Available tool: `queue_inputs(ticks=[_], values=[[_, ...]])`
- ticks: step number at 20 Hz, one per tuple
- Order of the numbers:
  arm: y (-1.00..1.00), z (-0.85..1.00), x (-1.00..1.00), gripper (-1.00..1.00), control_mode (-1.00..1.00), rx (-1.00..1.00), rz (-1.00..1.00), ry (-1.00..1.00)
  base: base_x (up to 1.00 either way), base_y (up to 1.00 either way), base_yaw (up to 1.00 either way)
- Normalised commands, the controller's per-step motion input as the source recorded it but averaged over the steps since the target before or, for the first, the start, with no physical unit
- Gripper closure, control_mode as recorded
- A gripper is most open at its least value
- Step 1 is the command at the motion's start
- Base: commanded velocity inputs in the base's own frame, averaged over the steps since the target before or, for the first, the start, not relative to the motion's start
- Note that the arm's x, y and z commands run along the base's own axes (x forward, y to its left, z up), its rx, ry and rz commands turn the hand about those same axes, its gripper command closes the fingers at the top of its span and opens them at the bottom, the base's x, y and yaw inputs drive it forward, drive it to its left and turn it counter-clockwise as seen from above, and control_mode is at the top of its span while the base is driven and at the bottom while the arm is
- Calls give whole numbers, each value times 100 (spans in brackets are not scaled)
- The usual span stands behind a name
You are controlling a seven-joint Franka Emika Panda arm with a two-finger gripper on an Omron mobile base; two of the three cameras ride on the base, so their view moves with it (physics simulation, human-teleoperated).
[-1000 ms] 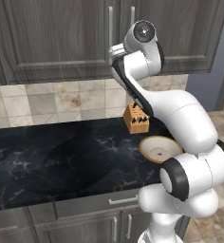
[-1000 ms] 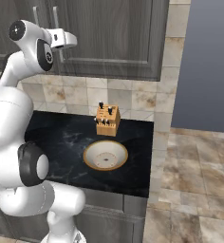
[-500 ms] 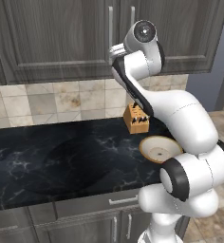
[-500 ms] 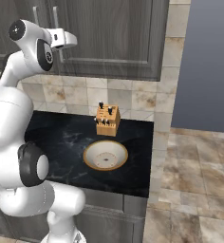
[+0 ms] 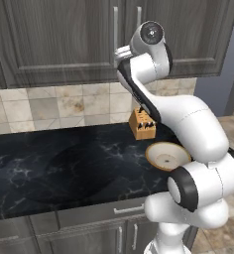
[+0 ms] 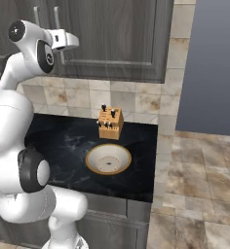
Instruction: Open the cabinet. Pick the peach and peach from the cabinet and place them into the bowl. Then close the cabinet.
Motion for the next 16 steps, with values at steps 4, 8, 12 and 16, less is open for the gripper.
queue_inputs(ticks=[4,8,12,16], values=[[0,0,-36,100,-100,0,1,-6,0,0,0],[-1,0,-54,100,-100,0,0,-5,0,0,0],[-7,0,-57,100,-100,0,0,-4,0,0,0],[-18,0,-57,100,-100,0,3,0,0,0,0]])
